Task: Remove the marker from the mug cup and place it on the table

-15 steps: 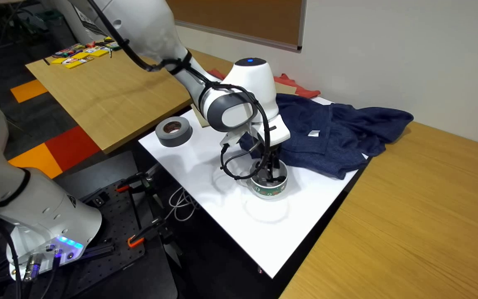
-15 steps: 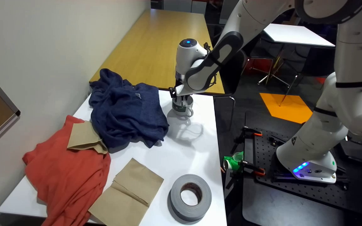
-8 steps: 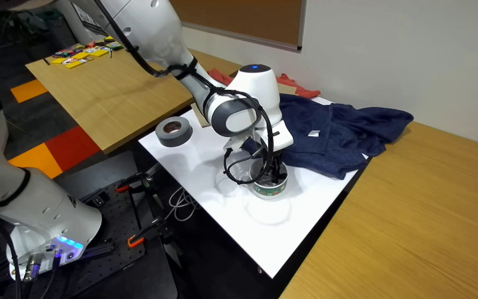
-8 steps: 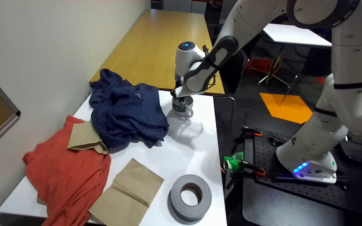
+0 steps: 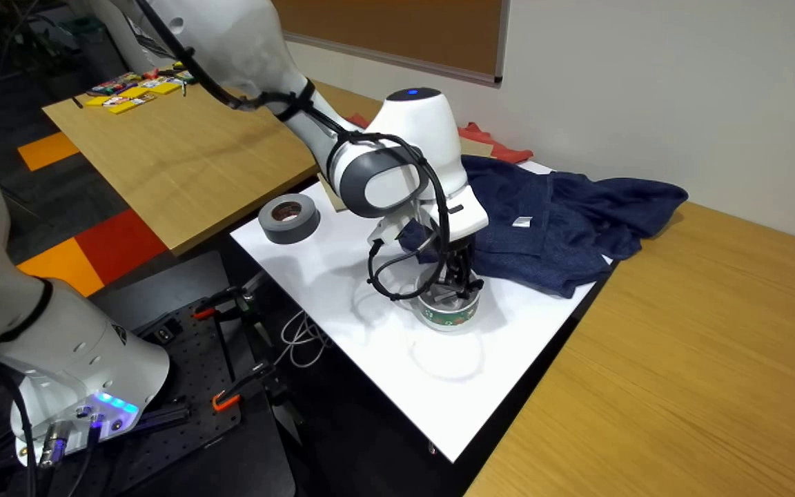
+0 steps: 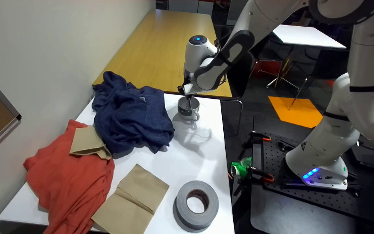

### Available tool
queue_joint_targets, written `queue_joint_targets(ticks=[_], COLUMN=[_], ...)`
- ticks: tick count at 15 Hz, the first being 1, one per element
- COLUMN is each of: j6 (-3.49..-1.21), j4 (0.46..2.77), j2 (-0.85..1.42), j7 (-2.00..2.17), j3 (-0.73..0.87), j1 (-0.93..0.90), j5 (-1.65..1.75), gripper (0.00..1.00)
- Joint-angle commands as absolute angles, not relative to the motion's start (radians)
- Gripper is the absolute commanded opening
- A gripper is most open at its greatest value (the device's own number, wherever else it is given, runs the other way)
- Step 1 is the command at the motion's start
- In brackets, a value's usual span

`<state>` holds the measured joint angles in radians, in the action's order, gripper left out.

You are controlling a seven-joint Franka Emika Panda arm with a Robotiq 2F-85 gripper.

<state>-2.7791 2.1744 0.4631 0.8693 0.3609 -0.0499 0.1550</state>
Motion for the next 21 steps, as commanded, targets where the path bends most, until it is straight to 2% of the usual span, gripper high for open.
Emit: queue_joint_targets(ticks=[1,6,11,16,21], j6=[-2.835,-2.894,-2.88,-2.833,-2.773], j4=[2.31,2.436,2.53,2.535,2.488], j2=[0.3,0.131,0.037,0.067,0.184], j7=[0.835,0.655,0.33,-0.029,-0.059], j3=[0.397,0.325,0.169,0.04,0.052], j1=[-0.09,-0.057,-0.009,0.003,0.009], j5=[0.205,0.249,0.087,-0.14,-0.044], gripper=[0.03,0.03,0.03,0.03,0.03])
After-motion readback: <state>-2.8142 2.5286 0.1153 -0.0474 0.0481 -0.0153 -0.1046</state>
